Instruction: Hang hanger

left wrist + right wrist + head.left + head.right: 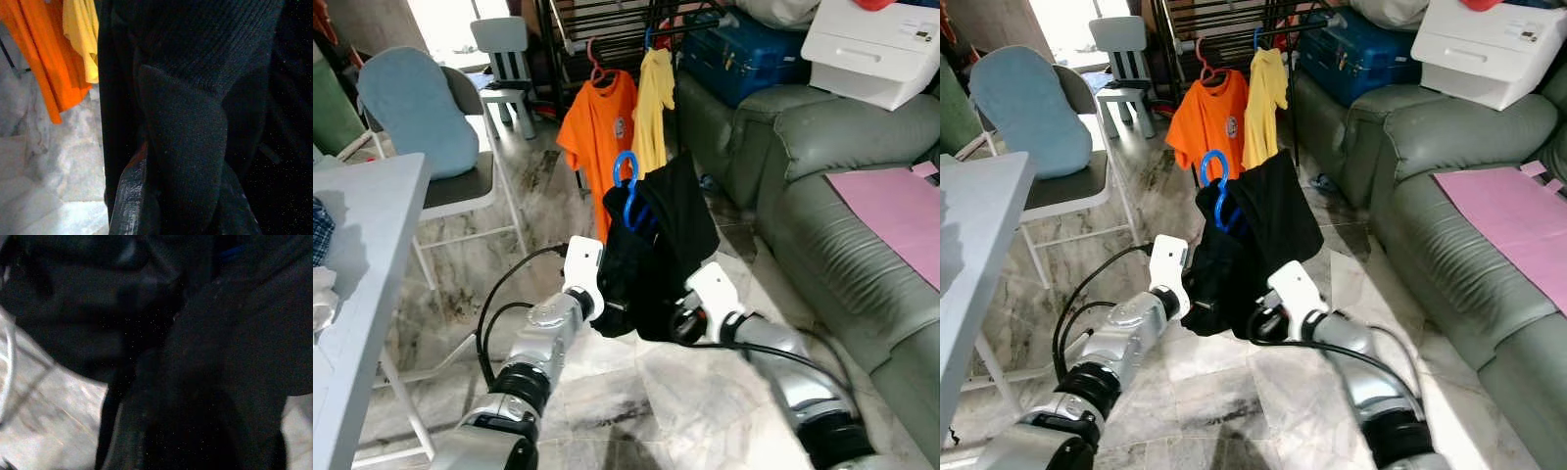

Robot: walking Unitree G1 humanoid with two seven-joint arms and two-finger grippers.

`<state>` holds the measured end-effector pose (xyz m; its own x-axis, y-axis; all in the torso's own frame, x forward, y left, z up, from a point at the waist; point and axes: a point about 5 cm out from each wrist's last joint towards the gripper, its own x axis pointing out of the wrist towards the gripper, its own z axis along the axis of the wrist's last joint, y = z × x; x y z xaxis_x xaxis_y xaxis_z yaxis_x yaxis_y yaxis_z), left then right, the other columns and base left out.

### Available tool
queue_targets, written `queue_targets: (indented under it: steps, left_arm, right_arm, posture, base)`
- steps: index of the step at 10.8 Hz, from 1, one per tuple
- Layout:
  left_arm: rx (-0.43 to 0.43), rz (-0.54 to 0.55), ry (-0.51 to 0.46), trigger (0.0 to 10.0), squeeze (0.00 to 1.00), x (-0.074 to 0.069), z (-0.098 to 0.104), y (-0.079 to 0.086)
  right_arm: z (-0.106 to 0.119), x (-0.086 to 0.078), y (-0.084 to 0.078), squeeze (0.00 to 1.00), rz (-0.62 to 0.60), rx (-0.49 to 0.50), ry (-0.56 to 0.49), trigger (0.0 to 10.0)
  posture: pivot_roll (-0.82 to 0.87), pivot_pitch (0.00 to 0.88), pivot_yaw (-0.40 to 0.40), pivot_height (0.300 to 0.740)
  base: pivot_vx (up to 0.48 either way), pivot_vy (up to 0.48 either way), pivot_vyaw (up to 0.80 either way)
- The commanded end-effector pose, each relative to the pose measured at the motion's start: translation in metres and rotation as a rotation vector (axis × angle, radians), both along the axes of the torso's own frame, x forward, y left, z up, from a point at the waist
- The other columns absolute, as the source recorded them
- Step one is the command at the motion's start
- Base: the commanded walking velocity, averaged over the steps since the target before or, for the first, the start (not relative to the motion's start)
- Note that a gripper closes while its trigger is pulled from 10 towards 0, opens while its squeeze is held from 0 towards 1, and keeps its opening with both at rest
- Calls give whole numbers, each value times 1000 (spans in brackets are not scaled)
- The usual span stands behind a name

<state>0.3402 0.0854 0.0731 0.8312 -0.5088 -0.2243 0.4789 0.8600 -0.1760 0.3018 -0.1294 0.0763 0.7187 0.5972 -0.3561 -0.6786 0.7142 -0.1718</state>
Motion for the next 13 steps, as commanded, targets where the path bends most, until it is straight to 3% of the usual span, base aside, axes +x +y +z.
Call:
queue_targets:
  steps: [1,2,3,5,7,8,9,10,11,13]
  left_arm:
    - [6,-11,-91,0,0,8,19,4]
    - [76,-61,-131,0,0,9,21,13]
    - [87,-66,-134,0,0,9,21,16]
    - [143,-77,-117,0,0,6,14,22]
    - [148,-35,-119,0,0,7,13,23]
    - [145,-39,-121,0,0,7,13,20]
    - [147,-35,-125,0,0,6,13,19]
    - [148,-20,-124,0,0,7,12,19]
    - [149,-14,-124,0,0,7,12,19]
    - [130,54,-134,0,0,12,17,24]
  right_arm:
    - [2,-4,4,1000,68,-45,-30,10000]
    - [10,-7,-6,1000,165,-132,-91,10000]
    - [13,-8,-7,1000,186,-129,-98,10000]
    - [40,-4,2,1000,247,-23,-116,10000]
    - [41,-9,13,1000,291,30,-82,10000]
    - [30,-4,9,1000,237,-114,-158,10000]
    - [32,14,-3,1000,38,-198,-274,10000]
    - [38,26,-17,1000,-151,-128,-281,10000]
    - [39,29,-23,1000,-236,-62,-247,10000]
    - [19,21,-31,1000,-398,54,-85,10000]
  posture:
    - [-168,0,65,740]
    - [-169,0,64,740]
    - [-169,0,65,740]
    - [-172,0,67,740]
    - [-171,0,61,740]
    - [-172,0,60,740]
    - [-173,0,59,740]
    - [-175,0,57,740]
    - [-178,0,57,740]
    - [-185,0,54,740]
  base:
    - [0,0,0]
    - [0,0,0]
    - [0,0,0]
    - [0,0,0]
    - [0,0,0]
    - [0,0,0]
    - [0,0,0]
    - [0,0,0]
    - [0,0,0]
    - [0,0,0]
